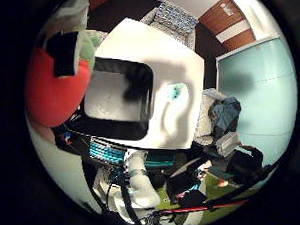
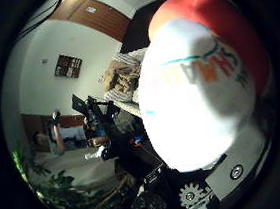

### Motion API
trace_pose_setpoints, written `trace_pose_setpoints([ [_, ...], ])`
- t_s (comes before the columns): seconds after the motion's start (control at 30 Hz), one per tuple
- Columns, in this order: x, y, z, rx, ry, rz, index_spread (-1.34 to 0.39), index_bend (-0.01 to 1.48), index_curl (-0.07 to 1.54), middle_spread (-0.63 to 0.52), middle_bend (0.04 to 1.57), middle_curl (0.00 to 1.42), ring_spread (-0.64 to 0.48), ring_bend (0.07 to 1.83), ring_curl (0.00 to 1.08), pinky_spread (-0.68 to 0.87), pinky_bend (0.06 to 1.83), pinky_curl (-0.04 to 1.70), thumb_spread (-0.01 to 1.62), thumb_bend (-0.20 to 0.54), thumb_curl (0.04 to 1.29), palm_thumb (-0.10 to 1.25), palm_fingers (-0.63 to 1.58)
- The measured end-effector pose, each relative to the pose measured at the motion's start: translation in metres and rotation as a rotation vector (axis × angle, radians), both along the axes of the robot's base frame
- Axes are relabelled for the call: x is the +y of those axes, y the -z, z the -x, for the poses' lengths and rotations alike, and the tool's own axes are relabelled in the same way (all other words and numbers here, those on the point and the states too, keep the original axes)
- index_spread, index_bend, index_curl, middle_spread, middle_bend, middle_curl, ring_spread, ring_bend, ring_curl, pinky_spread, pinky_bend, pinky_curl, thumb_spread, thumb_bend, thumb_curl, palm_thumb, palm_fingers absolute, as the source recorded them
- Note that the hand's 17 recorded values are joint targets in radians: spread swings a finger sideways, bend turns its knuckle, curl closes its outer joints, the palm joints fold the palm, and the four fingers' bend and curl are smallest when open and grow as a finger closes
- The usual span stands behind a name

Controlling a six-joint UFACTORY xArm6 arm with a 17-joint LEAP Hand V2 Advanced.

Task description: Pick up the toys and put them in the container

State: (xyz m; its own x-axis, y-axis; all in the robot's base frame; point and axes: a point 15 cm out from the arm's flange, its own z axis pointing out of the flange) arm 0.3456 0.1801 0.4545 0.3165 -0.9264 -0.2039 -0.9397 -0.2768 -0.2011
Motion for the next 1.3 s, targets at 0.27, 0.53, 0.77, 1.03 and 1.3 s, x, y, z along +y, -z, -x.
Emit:
trace_pose_setpoints([
  [0.27, -0.003, 0.007, 0.001, 0.022, -0.008, 0.018, -0.50, 0.33, 0.78, -0.24, 0.64, 0.72, -0.24, 0.94, 0.52, -0.26, 0.67, 0.81, 1.14, -0.022, 0.42, 0.76, 0.35],
  [0.53, -0.007, 0.010, 0.004, 0.030, -0.015, 0.038, -0.48, 0.28, 0.60, -0.14, 0.43, 0.54, -0.06, 0.78, 0.39, 0.29, 0.54, 0.71, 1.14, -0.020, 0.39, 0.73, 0.30],
  [0.77, -0.013, 0.013, 0.009, 0.049, -0.021, 0.063, -0.46, 0.22, 0.49, -0.09, 0.31, 0.44, 0.01, 0.66, 0.31, 0.48, 0.47, 0.61, 1.14, -0.020, 0.38, 0.72, 0.30],
  [1.03, -0.032, 0.008, 0.007, 0.040, -0.009, 0.073, -0.44, 0.18, 0.42, -0.08, 0.26, 0.39, 0.04, 0.58, 0.24, 0.51, 0.42, 0.53, 1.12, -0.020, 0.38, 0.70, 0.35],
  [1.3, -0.111, -0.001, -0.010, 0.029, 0.143, 0.079, -0.43, 0.18, 0.37, -0.08, 0.24, 0.36, 0.04, 0.56, 0.21, 0.51, 0.40, 0.47, 1.12, -0.020, 0.38, 0.70, 0.38],
])
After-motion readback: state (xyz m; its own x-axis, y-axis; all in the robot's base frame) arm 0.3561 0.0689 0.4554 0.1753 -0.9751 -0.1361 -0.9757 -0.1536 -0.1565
